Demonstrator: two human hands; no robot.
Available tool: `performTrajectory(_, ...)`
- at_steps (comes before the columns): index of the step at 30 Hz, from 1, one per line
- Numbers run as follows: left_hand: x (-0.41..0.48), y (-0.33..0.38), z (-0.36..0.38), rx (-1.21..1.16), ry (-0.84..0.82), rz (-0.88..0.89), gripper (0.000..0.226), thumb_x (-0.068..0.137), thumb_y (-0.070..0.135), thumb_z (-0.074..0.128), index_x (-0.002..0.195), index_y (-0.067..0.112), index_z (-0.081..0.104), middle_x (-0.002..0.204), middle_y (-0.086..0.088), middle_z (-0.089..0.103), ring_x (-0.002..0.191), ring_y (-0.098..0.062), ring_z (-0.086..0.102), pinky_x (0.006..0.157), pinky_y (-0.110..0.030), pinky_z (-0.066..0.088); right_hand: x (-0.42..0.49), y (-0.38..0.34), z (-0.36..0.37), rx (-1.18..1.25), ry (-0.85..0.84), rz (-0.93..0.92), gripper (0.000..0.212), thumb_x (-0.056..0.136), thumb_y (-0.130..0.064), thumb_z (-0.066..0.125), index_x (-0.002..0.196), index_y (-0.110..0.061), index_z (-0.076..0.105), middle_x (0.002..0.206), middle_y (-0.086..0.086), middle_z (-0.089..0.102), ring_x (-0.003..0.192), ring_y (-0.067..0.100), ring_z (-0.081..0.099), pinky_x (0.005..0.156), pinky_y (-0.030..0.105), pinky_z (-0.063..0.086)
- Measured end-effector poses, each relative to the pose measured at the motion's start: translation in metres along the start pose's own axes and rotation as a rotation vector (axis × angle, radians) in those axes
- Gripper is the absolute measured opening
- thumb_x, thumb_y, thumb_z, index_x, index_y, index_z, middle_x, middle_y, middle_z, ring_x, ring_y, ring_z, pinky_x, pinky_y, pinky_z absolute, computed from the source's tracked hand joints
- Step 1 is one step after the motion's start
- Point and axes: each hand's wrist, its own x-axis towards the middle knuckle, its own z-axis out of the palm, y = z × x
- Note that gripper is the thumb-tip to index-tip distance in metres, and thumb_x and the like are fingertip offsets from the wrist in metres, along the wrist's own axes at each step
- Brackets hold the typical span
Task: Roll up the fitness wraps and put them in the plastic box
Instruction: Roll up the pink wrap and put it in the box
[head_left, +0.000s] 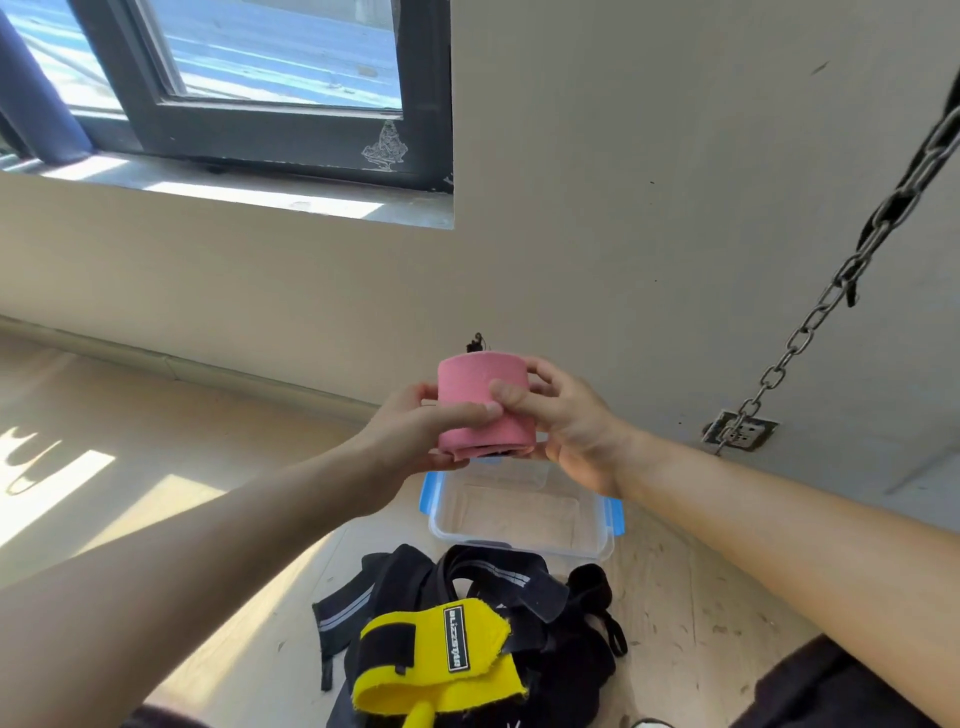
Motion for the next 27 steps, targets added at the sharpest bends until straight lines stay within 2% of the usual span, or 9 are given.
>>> performTrajectory(2, 0.0, 0.0, 0.0, -0.017, 0.019, 0.018, 0.078, 0.065, 0.041, 0.087, 0.13, 0.011, 0.054, 0.121, -0.014, 0.069, 0.1, -0.024, 0.076, 0.091, -0.042, 0.062, 0.002, -0.002, -0.004, 0.023, -0.025, -0.024, 0.059, 0.074, -0.03, 0.081, 0.129, -0.02, 0.061, 0.125, 0.006, 0.07, 0.111, 0.028, 0.069, 0.094, 0.052, 0.057)
performTrajectory(5, 0.0, 0.003, -0.002, 0.094, 0.011, 0.07, 0.069, 0.072, 0.051, 0.08, 0.128, 0.017, 0.059, 0.119, -0.007, 0.072, 0.1, -0.019, 0.075, 0.094, -0.04, 0.06, 0.008, -0.003, -0.011, 0.033, -0.004, -0.038, 0.063, 0.074, -0.026, 0.082, 0.132, -0.019, 0.058, 0.127, 0.007, 0.069, 0.11, 0.028, 0.07, 0.09, 0.05, 0.059)
performTrajectory(7, 0.001, 0.001, -0.001, 0.178, 0.009, 0.058, 0.054, 0.084, 0.057, 0.073, 0.123, 0.021, 0.063, 0.115, -0.002, 0.071, 0.095, -0.016, 0.072, 0.089, -0.036, 0.057, 0.014, 0.001, -0.015, 0.027, 0.049, -0.012, 0.061, 0.075, -0.023, 0.083, 0.13, -0.017, 0.058, 0.125, 0.006, 0.07, 0.106, 0.027, 0.071, 0.084, 0.046, 0.06)
performTrajectory(10, 0.013, -0.004, -0.005, 0.343, 0.005, 0.004, 0.032, 0.101, 0.05, 0.055, 0.114, 0.022, 0.063, 0.113, -0.004, 0.067, 0.094, -0.02, 0.064, 0.08, -0.031, 0.052, 0.03, 0.013, -0.025, -0.088, 0.145, 0.062, 0.057, 0.076, -0.02, 0.087, 0.126, -0.017, 0.058, 0.124, 0.005, 0.068, 0.106, 0.026, 0.07, 0.076, 0.042, 0.061)
performTrajectory(13, 0.037, -0.021, -0.014, 0.532, 0.026, 0.001, 0.03, 0.101, 0.042, 0.059, 0.116, 0.017, 0.064, 0.11, -0.007, 0.069, 0.087, -0.018, 0.062, 0.073, -0.027, 0.051, 0.053, 0.038, -0.038, -0.257, 0.238, 0.113, 0.066, 0.071, -0.021, 0.092, 0.127, -0.016, 0.056, 0.121, 0.003, 0.064, 0.105, 0.023, 0.068, 0.077, 0.046, 0.062)
performTrajectory(16, 0.063, -0.055, -0.022, 0.738, 0.026, -0.014, 0.027, 0.097, 0.04, 0.064, 0.111, 0.018, 0.069, 0.109, -0.005, 0.072, 0.089, -0.017, 0.065, 0.085, -0.036, 0.057, 0.075, 0.078, -0.049, -0.278, 0.321, 0.175, 0.066, 0.067, -0.021, 0.094, 0.123, -0.02, 0.057, 0.12, 0.004, 0.061, 0.107, 0.027, 0.066, 0.084, 0.054, 0.06)
performTrajectory(21, 0.093, -0.134, -0.016, 0.976, -0.014, -0.116, 0.045, 0.095, 0.043, 0.065, 0.134, 0.022, 0.059, 0.132, -0.004, 0.066, 0.113, -0.022, 0.063, 0.095, -0.033, 0.049, 0.107, 0.162, -0.064, -0.236, 0.395, 0.332, 0.067, 0.065, -0.018, 0.094, 0.121, -0.019, 0.057, 0.119, 0.008, 0.06, 0.103, 0.029, 0.065, 0.081, 0.048, 0.061)
performTrajectory(24, 0.101, -0.177, -0.006, 0.952, 0.098, -0.075, 0.068, 0.095, 0.044, 0.066, 0.153, 0.02, 0.04, 0.15, -0.006, 0.048, 0.132, -0.025, 0.051, 0.105, -0.038, 0.044, 0.122, 0.202, -0.067, -0.19, 0.431, 0.388, 0.075, 0.063, -0.019, 0.096, 0.125, -0.016, 0.054, 0.123, 0.01, 0.059, 0.103, 0.029, 0.064, 0.081, 0.045, 0.06)
performTrajectory(27, 0.109, -0.212, 0.0, 0.89, 0.188, -0.06, 0.077, 0.094, 0.043, 0.067, 0.157, 0.019, 0.03, 0.151, -0.006, 0.042, 0.134, -0.027, 0.048, 0.104, -0.043, 0.045, 0.143, 0.239, -0.07, -0.164, 0.475, 0.422, 0.077, 0.063, -0.018, 0.096, 0.128, -0.013, 0.054, 0.122, 0.01, 0.06, 0.105, 0.029, 0.064, 0.083, 0.042, 0.059)
